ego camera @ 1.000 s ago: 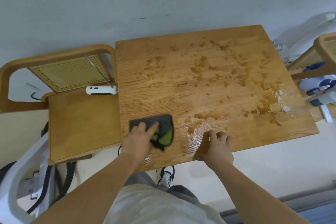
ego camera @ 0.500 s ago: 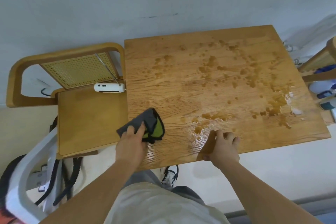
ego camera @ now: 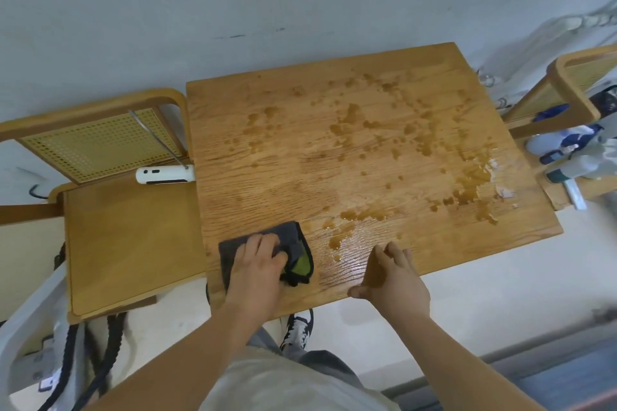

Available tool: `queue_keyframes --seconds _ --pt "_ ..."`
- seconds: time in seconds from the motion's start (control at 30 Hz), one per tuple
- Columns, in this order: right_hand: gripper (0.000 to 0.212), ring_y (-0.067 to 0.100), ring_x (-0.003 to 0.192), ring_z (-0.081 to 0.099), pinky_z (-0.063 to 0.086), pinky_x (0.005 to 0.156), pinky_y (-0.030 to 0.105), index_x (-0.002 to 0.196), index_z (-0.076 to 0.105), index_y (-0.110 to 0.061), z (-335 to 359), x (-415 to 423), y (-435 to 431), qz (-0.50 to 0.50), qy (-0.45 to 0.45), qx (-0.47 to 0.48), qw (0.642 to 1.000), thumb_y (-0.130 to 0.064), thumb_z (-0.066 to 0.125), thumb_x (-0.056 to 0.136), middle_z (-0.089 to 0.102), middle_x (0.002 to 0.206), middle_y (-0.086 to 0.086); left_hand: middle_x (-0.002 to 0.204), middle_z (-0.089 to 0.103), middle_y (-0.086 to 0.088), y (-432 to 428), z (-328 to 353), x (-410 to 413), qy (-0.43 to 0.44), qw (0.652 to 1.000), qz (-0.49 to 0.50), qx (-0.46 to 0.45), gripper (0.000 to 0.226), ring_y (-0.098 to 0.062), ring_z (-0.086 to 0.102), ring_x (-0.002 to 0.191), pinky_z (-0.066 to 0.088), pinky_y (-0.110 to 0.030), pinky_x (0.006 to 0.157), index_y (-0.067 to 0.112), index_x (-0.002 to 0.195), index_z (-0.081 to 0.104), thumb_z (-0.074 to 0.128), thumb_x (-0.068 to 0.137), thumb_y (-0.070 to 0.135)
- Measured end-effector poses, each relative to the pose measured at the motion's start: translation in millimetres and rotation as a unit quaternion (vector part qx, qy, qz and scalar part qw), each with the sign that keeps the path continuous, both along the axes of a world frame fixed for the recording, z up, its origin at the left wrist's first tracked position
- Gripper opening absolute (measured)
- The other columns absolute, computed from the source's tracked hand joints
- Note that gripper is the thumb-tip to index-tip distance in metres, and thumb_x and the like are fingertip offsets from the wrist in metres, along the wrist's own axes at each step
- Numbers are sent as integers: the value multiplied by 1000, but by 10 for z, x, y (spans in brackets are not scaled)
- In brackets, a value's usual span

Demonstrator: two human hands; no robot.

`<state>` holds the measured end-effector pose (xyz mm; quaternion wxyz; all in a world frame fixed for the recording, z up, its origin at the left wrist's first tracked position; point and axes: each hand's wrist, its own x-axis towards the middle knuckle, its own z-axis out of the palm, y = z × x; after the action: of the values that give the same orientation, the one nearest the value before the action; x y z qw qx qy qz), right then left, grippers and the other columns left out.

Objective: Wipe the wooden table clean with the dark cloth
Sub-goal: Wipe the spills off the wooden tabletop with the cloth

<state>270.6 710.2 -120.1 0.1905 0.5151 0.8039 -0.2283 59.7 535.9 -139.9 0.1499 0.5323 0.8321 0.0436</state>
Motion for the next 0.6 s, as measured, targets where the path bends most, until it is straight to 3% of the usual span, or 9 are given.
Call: queue_keyframes --seconds 0.07,0.13,0.17,0.23,0.33,0.4,0.47,0.53,0.6 --pt "100 20 159 3 51 104 44 158 29 -35 6 15 34 7 2 2 1000 -66 78 77 17 170 -10 115 68 -3 -21 -44 218 -42 991 -127 2 56 -25 51 114 58 -46 93 20 97 76 95 44 18" --pt "95 23 159 2 53 101 42 159 25 -35 -4 -8 37 21 -19 7 1000 -60 76 83 14 171 -8 123 70 1 -86 -113 266 -41 970 -239 -16 63 -23 60 122 52 -44 106 24 112 76 93 51 20" --pt "93 25 159 1 53 100 42 160 23 -34 -13 -25 34 24 -29 8 999 -56 75 86 12 172 -7 133 67 2 -74 -116 206 -29 960 -278 -29 67 -22 58 129 45 -43 112 26 124 71 90 60 23" --pt "92 27 159 -2 55 96 41 160 20 -33 -21 -55 39 20 -40 9 999 -51 75 88 8 172 -5 159 42 6 78 -76 -29 21 945 -323 -53 72 -22 36 149 28 -50 123 31 148 49 77 82 33" --pt "91 27 159 -2 56 94 42 159 21 -34 -41 -46 53 24 -42 8 999 -52 74 88 8 172 -5 171 2 7 443 -31 -304 43 967 -229 -108 71 -29 1 158 3 -52 127 35 161 15 52 101 34" --pt "91 27 159 -2 57 91 41 158 20 -35 -55 -24 57 26 -47 10 999 -53 74 88 7 172 -5 171 -2 3 673 20 -190 30 991 -103 -81 72 -29 -5 158 -6 -46 127 27 163 11 50 103 20" --pt "89 27 159 -1 58 89 39 157 21 -35 -75 -17 49 25 -49 11 998 -53 74 88 9 171 -6 171 3 -5 747 37 107 4 998 -55 -42 76 -29 -1 158 -10 -41 124 18 163 14 52 98 6" --pt "84 28 159 2 57 87 36 157 23 -32 -113 -23 37 22 -52 18 998 -44 74 90 13 168 -4 172 0 -3 620 -74 355 -24 986 -159 -51 78 -26 -4 158 -9 -41 125 19 163 12 54 98 9" --pt "72 28 157 8 55 77 31 153 28 -29 -143 -36 23 20 -58 35 998 -29 68 93 21 164 -2 171 4 3 480 -164 326 -53 942 -327 -58 82 -19 -7 156 3 -45 128 25 162 16 59 95 11"
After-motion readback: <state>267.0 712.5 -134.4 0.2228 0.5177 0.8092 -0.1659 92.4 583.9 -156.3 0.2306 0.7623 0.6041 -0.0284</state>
